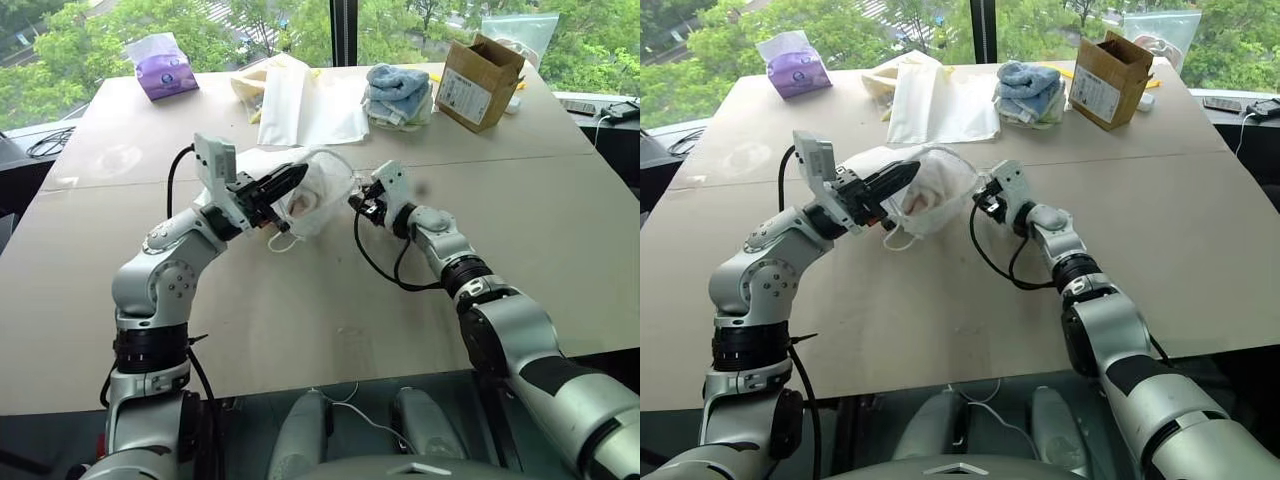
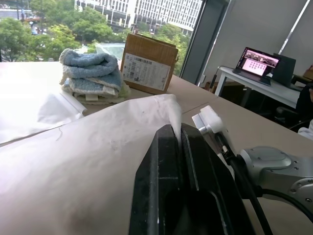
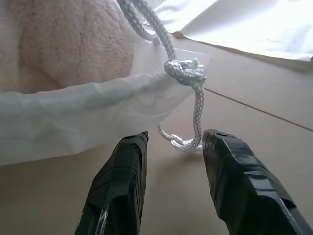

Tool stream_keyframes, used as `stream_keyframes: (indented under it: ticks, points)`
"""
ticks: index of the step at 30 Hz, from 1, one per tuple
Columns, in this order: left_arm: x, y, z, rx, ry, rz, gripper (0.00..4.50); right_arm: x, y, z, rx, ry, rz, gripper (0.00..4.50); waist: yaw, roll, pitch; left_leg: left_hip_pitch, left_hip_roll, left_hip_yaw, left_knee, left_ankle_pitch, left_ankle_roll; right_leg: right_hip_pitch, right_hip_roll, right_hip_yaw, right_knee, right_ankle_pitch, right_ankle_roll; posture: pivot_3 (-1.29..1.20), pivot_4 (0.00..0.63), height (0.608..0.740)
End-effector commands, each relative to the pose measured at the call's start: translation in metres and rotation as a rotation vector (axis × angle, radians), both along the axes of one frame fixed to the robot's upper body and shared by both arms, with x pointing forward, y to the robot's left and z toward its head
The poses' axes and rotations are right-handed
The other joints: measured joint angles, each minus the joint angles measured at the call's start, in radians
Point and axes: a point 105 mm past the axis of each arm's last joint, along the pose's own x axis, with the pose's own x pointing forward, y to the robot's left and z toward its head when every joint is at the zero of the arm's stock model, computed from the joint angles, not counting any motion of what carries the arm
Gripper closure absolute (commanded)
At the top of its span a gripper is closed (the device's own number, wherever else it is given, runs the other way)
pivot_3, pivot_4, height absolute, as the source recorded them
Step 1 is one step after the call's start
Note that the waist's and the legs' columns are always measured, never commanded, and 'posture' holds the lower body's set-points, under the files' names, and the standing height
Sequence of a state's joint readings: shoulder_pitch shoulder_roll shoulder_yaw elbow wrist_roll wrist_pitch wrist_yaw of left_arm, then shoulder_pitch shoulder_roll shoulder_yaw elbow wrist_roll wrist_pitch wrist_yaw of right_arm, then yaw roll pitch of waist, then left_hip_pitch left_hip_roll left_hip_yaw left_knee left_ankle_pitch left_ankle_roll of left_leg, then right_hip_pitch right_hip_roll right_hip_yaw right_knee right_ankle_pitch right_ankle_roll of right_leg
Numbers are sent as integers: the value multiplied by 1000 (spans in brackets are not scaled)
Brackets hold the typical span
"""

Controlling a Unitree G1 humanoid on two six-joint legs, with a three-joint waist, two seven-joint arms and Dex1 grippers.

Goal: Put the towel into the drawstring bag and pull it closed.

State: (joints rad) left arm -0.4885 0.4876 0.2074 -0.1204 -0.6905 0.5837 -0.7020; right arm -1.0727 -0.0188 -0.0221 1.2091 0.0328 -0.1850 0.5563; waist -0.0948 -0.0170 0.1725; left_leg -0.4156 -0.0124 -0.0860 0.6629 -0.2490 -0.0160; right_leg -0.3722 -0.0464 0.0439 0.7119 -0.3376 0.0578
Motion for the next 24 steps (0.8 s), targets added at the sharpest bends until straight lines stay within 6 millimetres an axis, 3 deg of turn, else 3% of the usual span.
stream_keyframes:
  ticks: [1,4,5,9,14,19,24]
  points:
    - [-7,5,13,2,-61,3,4500,4,4,21,71,-44,-17,2570,-1,0,0,0,0,0,0,0,0,0,0,0,0,0,0,0,150,740]
    - [-7,6,12,3,-59,5,4500,4,4,24,87,-58,-17,2570,-1,0,0,0,0,0,0,0,0,0,0,0,0,0,0,0,150,740]
    - [-7,7,12,4,-58,7,4500,4,4,24,90,-63,-19,2795,-2,0,0,0,0,0,0,0,0,0,0,0,0,0,0,0,150,740]
    - [-6,8,10,4,-55,10,4500,3,2,23,88,-83,-24,4452,-2,0,0,0,0,0,0,0,0,0,0,0,0,0,0,0,150,740]
    - [-6,9,8,9,-50,5,4500,4,-5,22,57,-126,-43,4452,-2,0,0,0,0,0,0,0,0,0,0,0,0,0,0,0,150,740]
    - [-3,12,9,12,-55,8,4500,6,-25,27,46,-201,-104,4452,-2,0,0,0,0,0,0,0,0,0,0,0,0,0,0,0,150,740]
    - [-1,11,9,8,-63,13,4500,-4,-62,58,15,-421,-240,4452,2,0,0,0,0,0,0,0,0,0,0,0,0,0,0,0,150,740]
